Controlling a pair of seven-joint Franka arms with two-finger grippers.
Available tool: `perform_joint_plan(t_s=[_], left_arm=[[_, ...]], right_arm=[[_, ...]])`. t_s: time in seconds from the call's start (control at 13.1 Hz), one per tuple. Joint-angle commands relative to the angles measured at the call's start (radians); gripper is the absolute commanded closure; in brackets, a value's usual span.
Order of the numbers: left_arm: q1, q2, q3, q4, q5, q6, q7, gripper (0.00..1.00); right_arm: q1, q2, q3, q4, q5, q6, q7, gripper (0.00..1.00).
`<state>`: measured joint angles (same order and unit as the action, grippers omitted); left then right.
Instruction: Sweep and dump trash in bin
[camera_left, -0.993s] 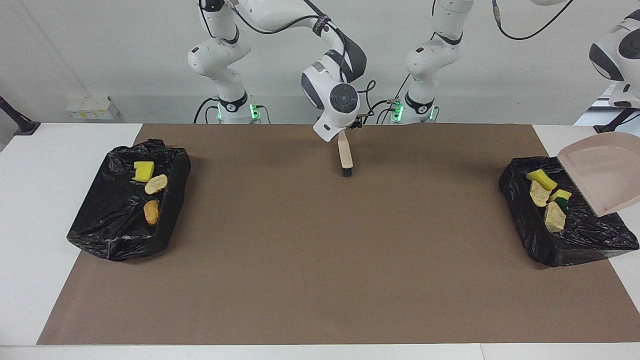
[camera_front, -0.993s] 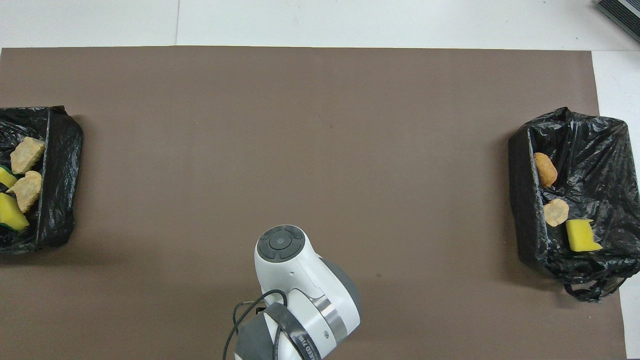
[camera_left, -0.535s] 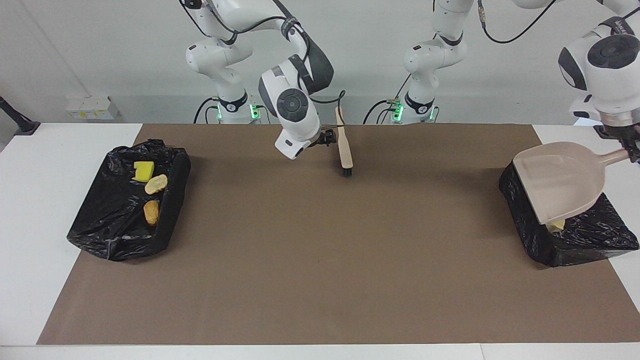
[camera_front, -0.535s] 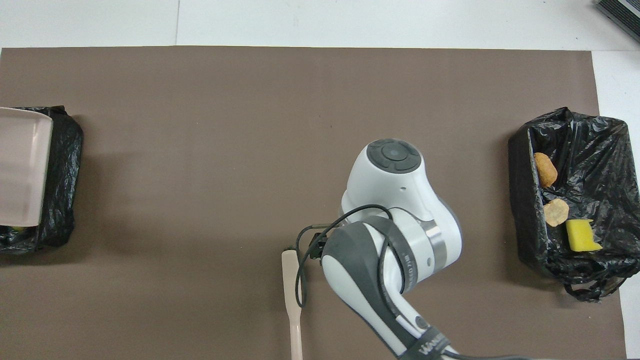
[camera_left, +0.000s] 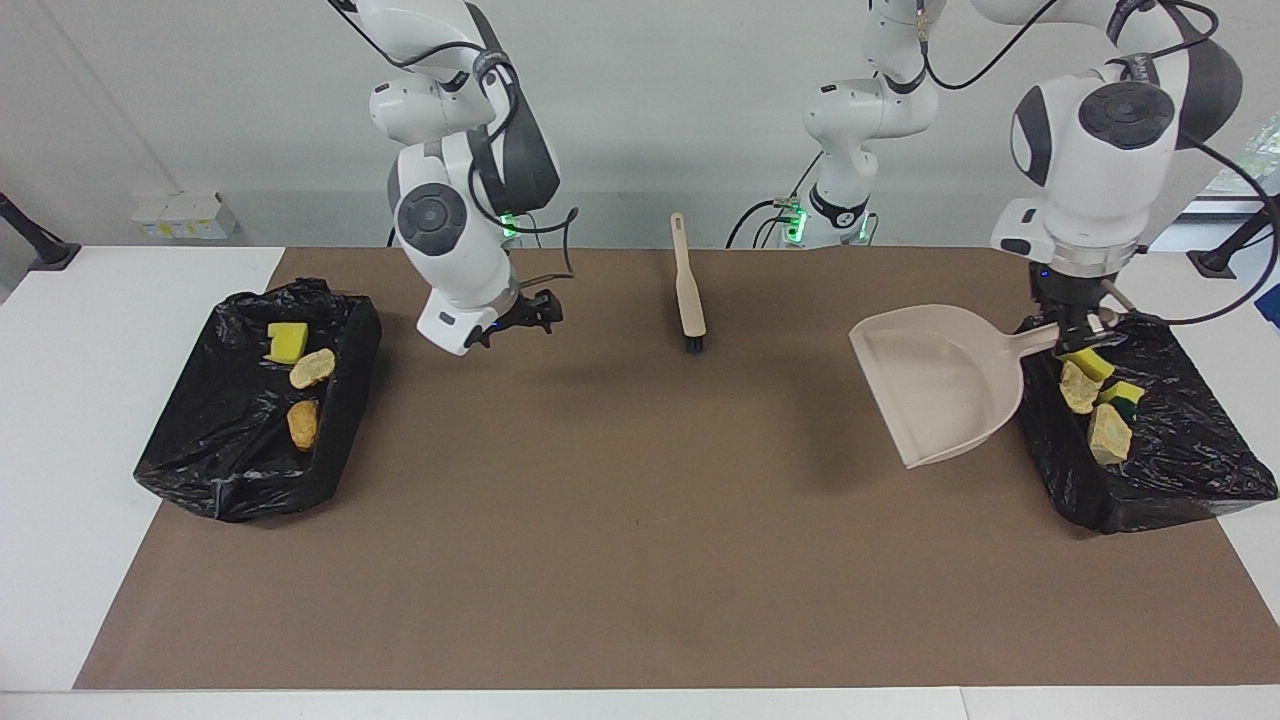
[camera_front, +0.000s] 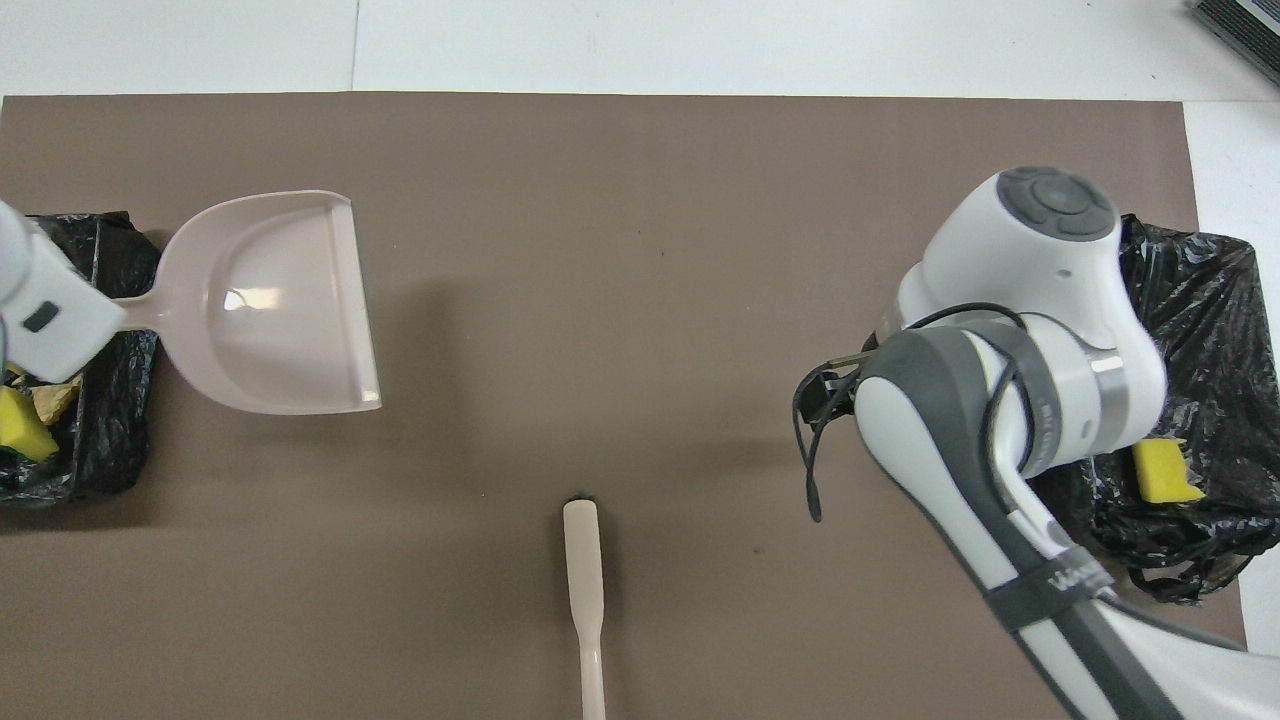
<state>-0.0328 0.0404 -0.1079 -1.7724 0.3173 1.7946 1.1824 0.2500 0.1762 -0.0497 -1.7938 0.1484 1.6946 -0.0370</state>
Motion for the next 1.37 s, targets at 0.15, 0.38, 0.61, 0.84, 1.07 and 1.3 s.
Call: perform_joint_plan(t_s=[0.15, 0.38, 0.61, 0.84, 1.07, 1.3], left_arm=[[-0.214, 0.016, 0.017, -0.047, -0.127, -0.008, -0.653, 1.00], [-0.330, 0.102, 0.019, -0.045, -0.202, 0.037, -1.072, 1.00], [-0.401, 0.148, 0.019, -0.045, -0.286, 0.127, -1.353, 1.00], [-0.461, 0.199, 0.017, -0.044, -0.293, 0.207, -1.544, 1.00], [-0.499, 0.231, 0.019, -0.041, -0.328, 0.264, -1.561, 1.00], [-0.519, 0.268, 0.017, -0.039, -0.334, 0.288, -1.577, 1.00]], right_arm=[[-0.124, -0.012, 0.013, 0.057, -0.073, 0.007, -0.095, 0.00], [-0.179, -0.017, -0.001, 0.065, -0.095, 0.010, -0.090, 0.00], [-0.235, -0.015, -0.002, 0.148, -0.196, 0.034, -0.096, 0.00], [-0.279, -0.033, -0.002, 0.198, -0.248, 0.028, -0.100, 0.00], [-0.324, -0.092, 0.010, 0.208, -0.230, 0.014, -0.075, 0.00], [-0.327, -0.103, 0.019, 0.261, -0.201, -0.108, 0.023, 0.00]])
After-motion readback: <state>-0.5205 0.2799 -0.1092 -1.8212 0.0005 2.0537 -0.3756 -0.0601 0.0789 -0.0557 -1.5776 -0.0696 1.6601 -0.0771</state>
